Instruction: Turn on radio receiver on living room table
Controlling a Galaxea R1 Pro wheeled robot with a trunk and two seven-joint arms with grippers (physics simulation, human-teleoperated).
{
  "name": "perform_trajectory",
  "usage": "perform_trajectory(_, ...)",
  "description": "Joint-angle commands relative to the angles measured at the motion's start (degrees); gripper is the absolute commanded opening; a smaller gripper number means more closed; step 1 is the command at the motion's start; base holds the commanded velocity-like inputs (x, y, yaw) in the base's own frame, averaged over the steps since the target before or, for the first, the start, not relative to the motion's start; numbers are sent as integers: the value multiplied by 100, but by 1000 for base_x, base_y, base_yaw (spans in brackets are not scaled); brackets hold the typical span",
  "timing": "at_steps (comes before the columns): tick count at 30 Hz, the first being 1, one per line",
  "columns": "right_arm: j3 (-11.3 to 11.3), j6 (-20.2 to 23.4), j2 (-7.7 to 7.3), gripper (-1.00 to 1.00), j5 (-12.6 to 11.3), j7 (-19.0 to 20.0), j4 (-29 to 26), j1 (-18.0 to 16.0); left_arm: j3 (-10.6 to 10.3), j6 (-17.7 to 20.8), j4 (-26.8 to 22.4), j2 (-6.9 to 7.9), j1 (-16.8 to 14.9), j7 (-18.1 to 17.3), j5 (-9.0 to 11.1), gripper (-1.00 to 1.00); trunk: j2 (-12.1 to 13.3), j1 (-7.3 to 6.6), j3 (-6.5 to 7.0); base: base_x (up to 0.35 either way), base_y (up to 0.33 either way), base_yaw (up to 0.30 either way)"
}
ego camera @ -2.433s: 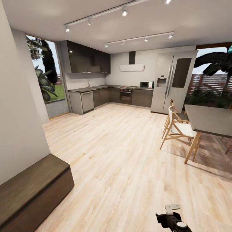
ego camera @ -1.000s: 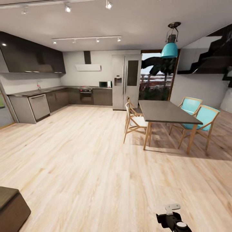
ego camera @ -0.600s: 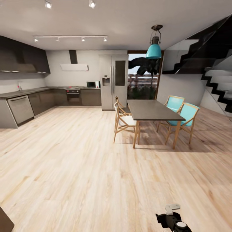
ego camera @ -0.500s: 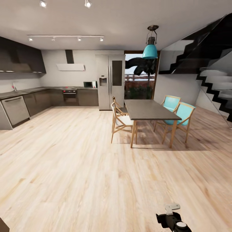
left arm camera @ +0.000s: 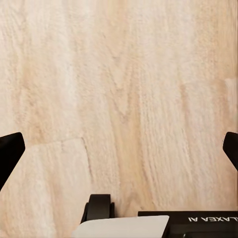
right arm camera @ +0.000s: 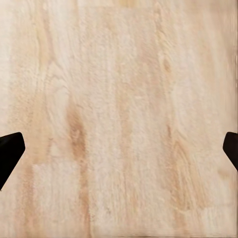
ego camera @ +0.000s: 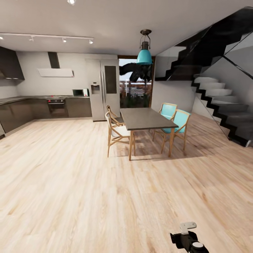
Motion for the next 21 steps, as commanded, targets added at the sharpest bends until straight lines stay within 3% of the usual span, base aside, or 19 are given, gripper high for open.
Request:
perform_trajectory(1,0,0,-1,100,0,0,0,0,0,0,1,0,0,0,0,100,0,0,0,0,0,-297)
perform_trajectory(21,0,0,-1,100,0,0,0,0,0,-123,9,-5,-1,0,0,100,0,0,0,0,0,-297)
